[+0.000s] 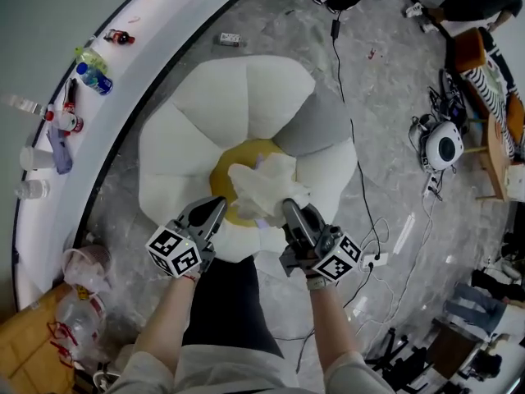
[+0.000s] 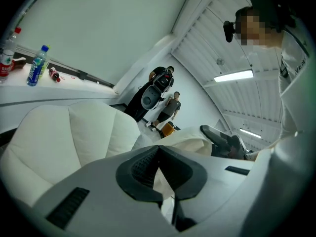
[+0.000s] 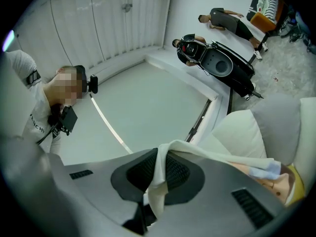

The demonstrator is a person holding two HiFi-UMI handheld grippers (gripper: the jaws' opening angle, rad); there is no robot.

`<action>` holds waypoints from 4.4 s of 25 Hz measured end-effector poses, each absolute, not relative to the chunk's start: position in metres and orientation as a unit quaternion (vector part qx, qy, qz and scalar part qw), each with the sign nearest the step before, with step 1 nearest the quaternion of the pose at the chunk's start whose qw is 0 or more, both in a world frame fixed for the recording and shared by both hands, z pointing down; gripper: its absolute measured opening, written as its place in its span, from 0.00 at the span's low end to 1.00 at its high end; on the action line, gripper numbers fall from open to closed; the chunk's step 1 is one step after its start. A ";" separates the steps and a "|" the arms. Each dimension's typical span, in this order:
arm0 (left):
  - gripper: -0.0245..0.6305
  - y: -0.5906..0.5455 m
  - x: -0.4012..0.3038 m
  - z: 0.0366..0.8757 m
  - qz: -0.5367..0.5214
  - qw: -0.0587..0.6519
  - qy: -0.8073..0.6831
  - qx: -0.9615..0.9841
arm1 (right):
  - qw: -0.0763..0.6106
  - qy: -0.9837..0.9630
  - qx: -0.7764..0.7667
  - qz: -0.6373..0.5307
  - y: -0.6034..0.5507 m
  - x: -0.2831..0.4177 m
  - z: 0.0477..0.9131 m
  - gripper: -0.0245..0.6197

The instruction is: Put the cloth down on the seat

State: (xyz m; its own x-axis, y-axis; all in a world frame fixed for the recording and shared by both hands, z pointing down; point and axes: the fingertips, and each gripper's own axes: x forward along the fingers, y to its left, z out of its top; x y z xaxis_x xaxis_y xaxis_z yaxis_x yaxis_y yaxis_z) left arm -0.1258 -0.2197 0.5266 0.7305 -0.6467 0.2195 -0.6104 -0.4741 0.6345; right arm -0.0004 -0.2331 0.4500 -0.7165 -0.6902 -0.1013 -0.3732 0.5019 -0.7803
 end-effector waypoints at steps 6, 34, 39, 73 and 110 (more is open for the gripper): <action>0.06 -0.217 -0.122 0.554 -0.011 0.376 -0.374 0.848 | 0.205 0.834 -0.312 -0.407 -0.242 0.001 0.485 0.10; 0.06 -0.239 -0.123 0.645 -0.007 0.398 -0.388 0.831 | 0.207 0.809 -0.335 -0.435 -0.269 -0.007 0.613 0.10; 0.06 -0.236 -0.123 0.658 -0.008 0.403 -0.387 0.829 | 0.197 0.806 -0.350 -0.435 -0.273 -0.005 0.633 0.10; 0.06 -0.249 -0.112 0.765 -0.002 0.433 -0.405 0.805 | 0.106 0.776 -0.389 -0.485 -0.250 -0.002 0.790 0.10; 0.06 -0.251 -0.093 0.882 -0.003 0.444 -0.423 0.790 | 0.064 0.774 -0.405 -0.483 -0.239 0.023 0.905 0.10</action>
State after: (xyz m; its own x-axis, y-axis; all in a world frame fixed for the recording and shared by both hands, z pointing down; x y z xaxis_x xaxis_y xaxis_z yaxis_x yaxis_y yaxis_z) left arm -0.0932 -0.2507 0.8821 0.6415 -0.6717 0.3706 -0.6657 -0.2473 0.7040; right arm 0.0231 -0.2388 0.9054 -0.6641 -0.6881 0.2923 -0.5647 0.2053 -0.7994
